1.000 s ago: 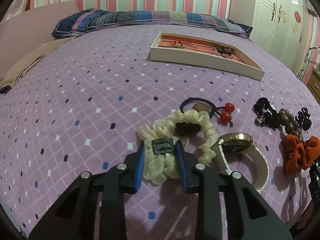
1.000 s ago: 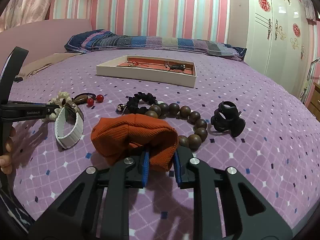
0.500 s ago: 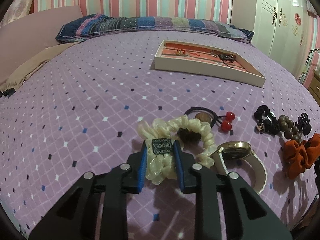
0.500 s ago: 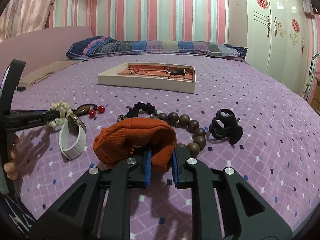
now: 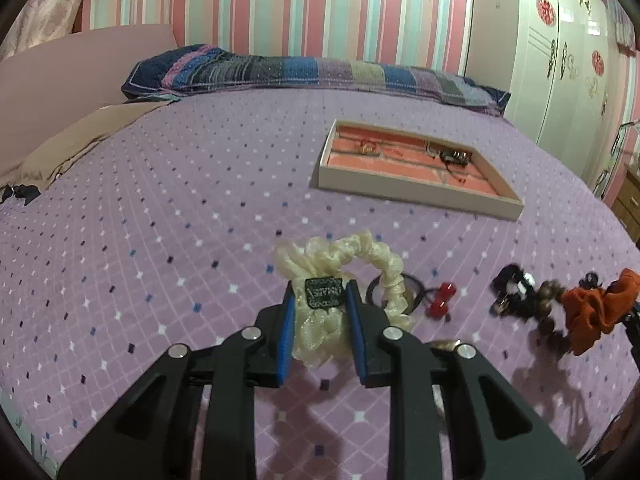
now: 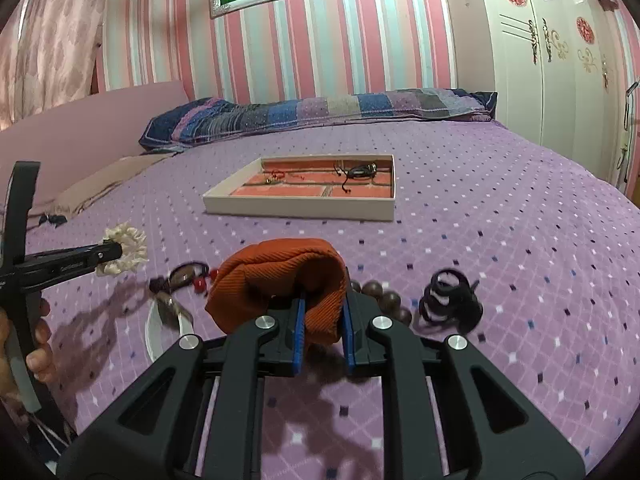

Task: Organize jewelry
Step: 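Carry both scrunchies into the brick tray and open both tools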

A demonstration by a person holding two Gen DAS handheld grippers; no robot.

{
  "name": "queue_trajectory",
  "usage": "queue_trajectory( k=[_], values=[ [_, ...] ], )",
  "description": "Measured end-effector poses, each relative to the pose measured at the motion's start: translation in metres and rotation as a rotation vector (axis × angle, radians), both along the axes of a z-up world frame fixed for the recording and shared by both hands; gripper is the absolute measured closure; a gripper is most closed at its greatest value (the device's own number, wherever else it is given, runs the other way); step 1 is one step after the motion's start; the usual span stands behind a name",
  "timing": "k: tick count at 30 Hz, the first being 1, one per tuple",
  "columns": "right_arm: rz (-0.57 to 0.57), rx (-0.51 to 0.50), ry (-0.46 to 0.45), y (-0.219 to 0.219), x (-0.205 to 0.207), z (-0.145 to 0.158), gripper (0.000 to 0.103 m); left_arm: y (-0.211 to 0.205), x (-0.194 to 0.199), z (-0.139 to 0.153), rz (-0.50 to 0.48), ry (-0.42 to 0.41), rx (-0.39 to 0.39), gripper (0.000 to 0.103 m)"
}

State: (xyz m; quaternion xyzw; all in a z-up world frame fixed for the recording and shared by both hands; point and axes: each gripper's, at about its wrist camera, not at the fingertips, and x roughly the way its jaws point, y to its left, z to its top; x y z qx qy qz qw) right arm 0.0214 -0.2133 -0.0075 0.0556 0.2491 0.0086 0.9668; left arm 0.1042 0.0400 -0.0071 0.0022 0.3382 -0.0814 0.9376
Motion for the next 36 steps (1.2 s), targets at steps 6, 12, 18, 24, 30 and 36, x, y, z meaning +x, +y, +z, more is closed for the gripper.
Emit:
queue_trajectory(
  k=[6, 12, 18, 24, 30, 36],
  values=[
    [-0.014, 0.006, -0.026, -0.003, 0.018, 0.017, 0.088, -0.009, 0.003, 0.027, -0.002, -0.049, 0.006, 0.078],
    [-0.02, 0.019, -0.026, -0.013, 0.041, 0.026, 0.088, -0.016, 0.02, 0.035, -0.012, -0.046, -0.009, 0.078],
    [-0.037, 0.038, 0.004, -0.026, 0.072, 0.024, 0.088, -0.02, 0.046, 0.04, -0.018, -0.046, -0.004, 0.078],
    [-0.053, 0.043, 0.015, -0.036, 0.109, 0.029, 0.088, -0.034, 0.091, 0.051, -0.048, -0.031, -0.034, 0.078],
    [-0.088, 0.056, 0.019, -0.054, 0.177, 0.045, 0.088, -0.06, 0.15, 0.062, -0.078, -0.03, -0.022, 0.078],
    [-0.14, 0.012, 0.045, -0.07, 0.252, 0.042, 0.088, -0.091, 0.221, 0.05, -0.091, 0.016, -0.002, 0.078]
  ],
)
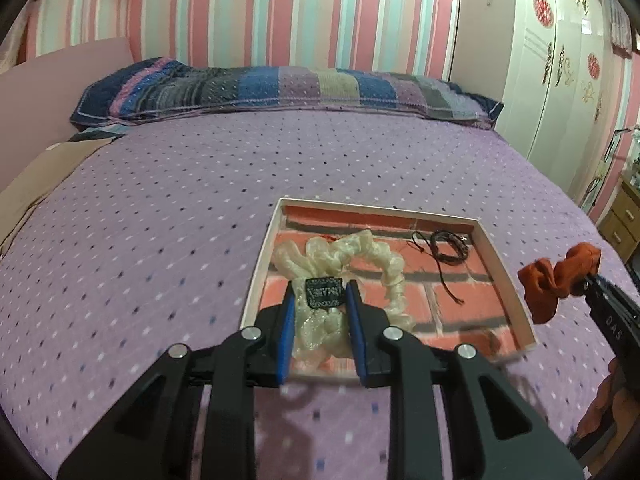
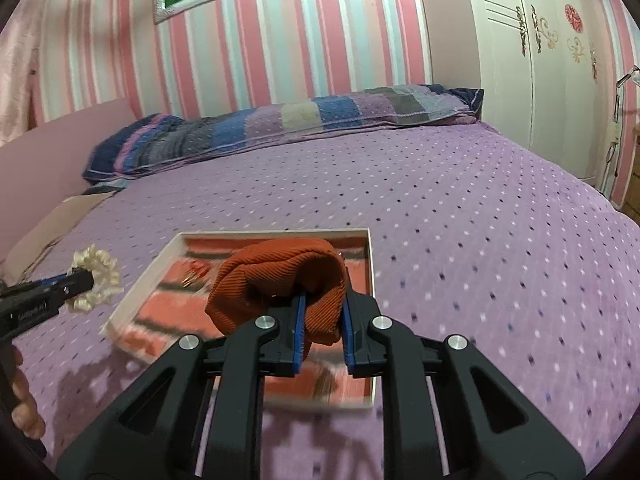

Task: Organize jewelry
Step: 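Carry both scrunchies into the brick tray and open both tools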

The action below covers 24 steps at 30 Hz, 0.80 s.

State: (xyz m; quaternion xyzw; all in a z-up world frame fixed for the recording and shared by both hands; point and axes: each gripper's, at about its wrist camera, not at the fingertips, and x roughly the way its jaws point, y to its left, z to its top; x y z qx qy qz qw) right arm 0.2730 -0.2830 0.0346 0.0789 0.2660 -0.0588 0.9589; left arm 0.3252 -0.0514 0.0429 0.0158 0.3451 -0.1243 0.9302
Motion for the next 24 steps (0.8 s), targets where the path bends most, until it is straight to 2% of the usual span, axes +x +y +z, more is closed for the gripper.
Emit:
queue_trajectory(
  k=[9, 19, 24],
  values=[
    [-0.036, -0.032, 0.099, -0.009, 0.086, -0.037, 0.088, -0.033, 0.077, -0.041, -0.004, 0.068, 0.069, 0.078],
    [-0.044, -0.066, 0.205, -0.011, 0.122, -0.06, 0.088, -0.035, 0.125, -0.076, 0.033, 0.178, 0.088, 0.078],
    [-0.043, -0.046, 0.239, -0.017, 0.136, -0.064, 0.088, -0.032, 0.132, -0.086, 0.051, 0.189, 0.125, 0.078]
  ],
)
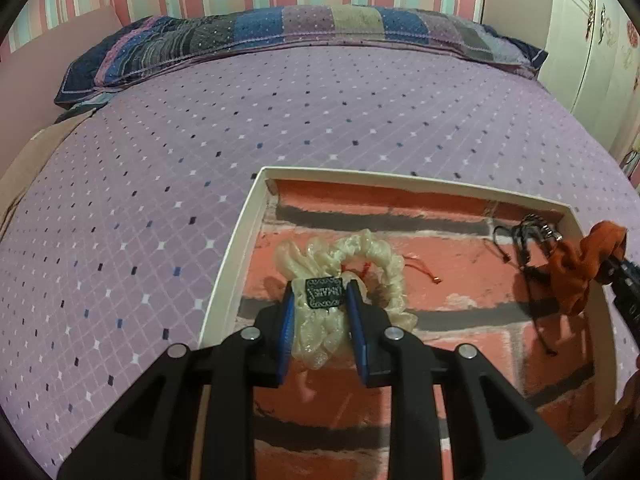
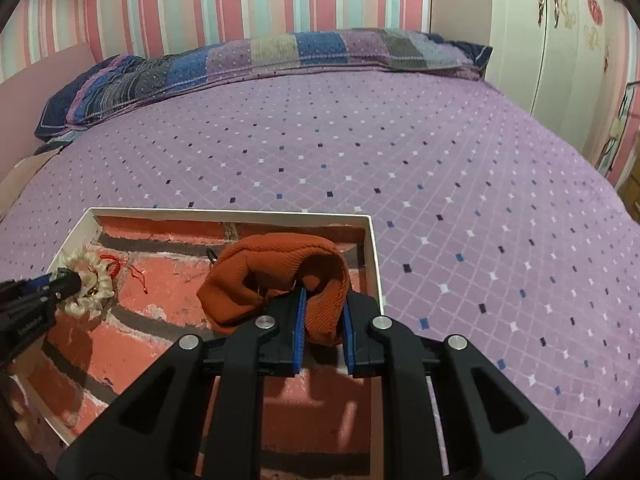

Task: Organize jewelry
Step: 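Carry both scrunchies into the brick tray and open both tools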

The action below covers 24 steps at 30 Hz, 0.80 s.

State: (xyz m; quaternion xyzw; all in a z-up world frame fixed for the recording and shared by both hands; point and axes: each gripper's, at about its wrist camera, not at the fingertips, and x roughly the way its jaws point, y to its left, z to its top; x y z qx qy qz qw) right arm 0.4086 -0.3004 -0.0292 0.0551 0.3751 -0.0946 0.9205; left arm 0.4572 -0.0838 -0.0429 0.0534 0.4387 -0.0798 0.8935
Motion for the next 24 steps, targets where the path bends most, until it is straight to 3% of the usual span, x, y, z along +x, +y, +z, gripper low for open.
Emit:
queue_trajectory(
  k=[10, 14, 16, 24],
  values=[
    [0.013, -0.002, 0.049, 0.002, 0.011, -0.005, 0.084, 0.005, 0.006, -0.011, 0.003, 0.022, 0.003, 0.072],
    [0.022, 0.004, 0.077, 0.003, 0.012, -0.009, 0.071, 0.004, 0.004, -0.011, -0.002, 0.024, -0.002, 0.066],
    [0.023, 0.002, 0.079, 0.002, 0.01, -0.008, 0.056, 0.004, 0.001, -0.01, -0.005, 0.021, 0.0, 0.06],
    [0.036, -0.012, 0.101, 0.005, -0.007, -0.009, 0.037, 0.012, -0.025, -0.008, -0.039, 0.029, 0.0, 0.044]
  ],
)
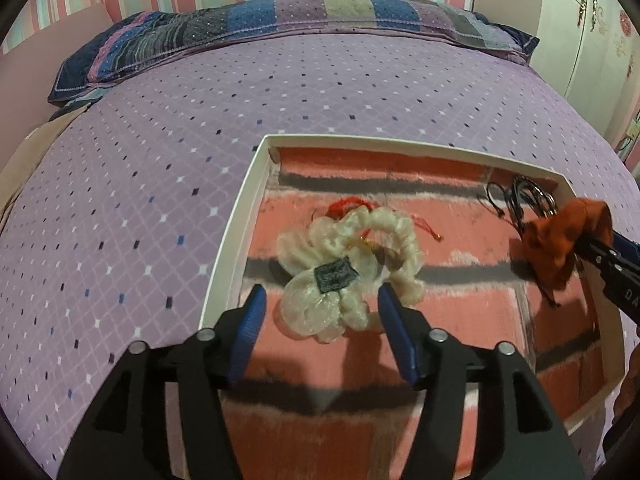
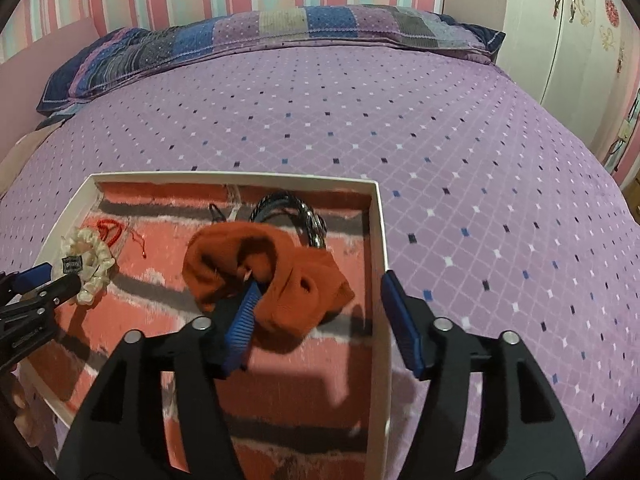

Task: Organize jewelry
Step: 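Carry both scrunchies into the brick tray and open both tools, then withdraw both tools back toward the remaining jewelry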

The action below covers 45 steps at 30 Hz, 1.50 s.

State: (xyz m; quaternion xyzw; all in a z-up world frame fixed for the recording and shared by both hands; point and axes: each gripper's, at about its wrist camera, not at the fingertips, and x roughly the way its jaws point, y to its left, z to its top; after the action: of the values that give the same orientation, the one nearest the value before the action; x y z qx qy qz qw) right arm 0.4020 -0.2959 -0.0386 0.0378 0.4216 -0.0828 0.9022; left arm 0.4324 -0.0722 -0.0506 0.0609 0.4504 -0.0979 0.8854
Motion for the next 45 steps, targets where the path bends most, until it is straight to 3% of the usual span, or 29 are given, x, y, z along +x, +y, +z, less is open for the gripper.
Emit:
queue_trajectory(
  k=[3, 15, 19, 28, 37, 45],
  values=[
    [-0.004, 0.004, -0.007, 0.0, -0.011, 0.003, 0.024, 0.006, -0.013, 0.006, -0.009, -0.004, -0.012, 0.04],
    [0.005, -0.042, -0.096, 0.001, -0.077, 0.047, 0.005, 0.034, -0.081, 0.058, 0.0, -0.094, -0.028, 0.034],
    [0.014, -0.055, -0.119, 0.002, -0.105, 0.062, 0.005, 0.045, -0.111, 0.075, 0.018, -0.147, -0.031, 0.018],
    [0.009, -0.035, -0.167, 0.004, -0.169, 0.073, 0.005, 0.065, -0.175, 0.084, 0.023, -0.167, -0.056, 0.017],
    [0.028, -0.032, -0.209, 0.012, -0.232, 0.074, 0.005, 0.088, -0.227, 0.063, 0.06, -0.136, -0.069, 0.017],
    [0.023, -0.058, -0.233, 0.019, -0.296, 0.052, 0.005, 0.104, -0.268, 0.05, 0.08, -0.131, -0.079, 0.017]
  ],
)
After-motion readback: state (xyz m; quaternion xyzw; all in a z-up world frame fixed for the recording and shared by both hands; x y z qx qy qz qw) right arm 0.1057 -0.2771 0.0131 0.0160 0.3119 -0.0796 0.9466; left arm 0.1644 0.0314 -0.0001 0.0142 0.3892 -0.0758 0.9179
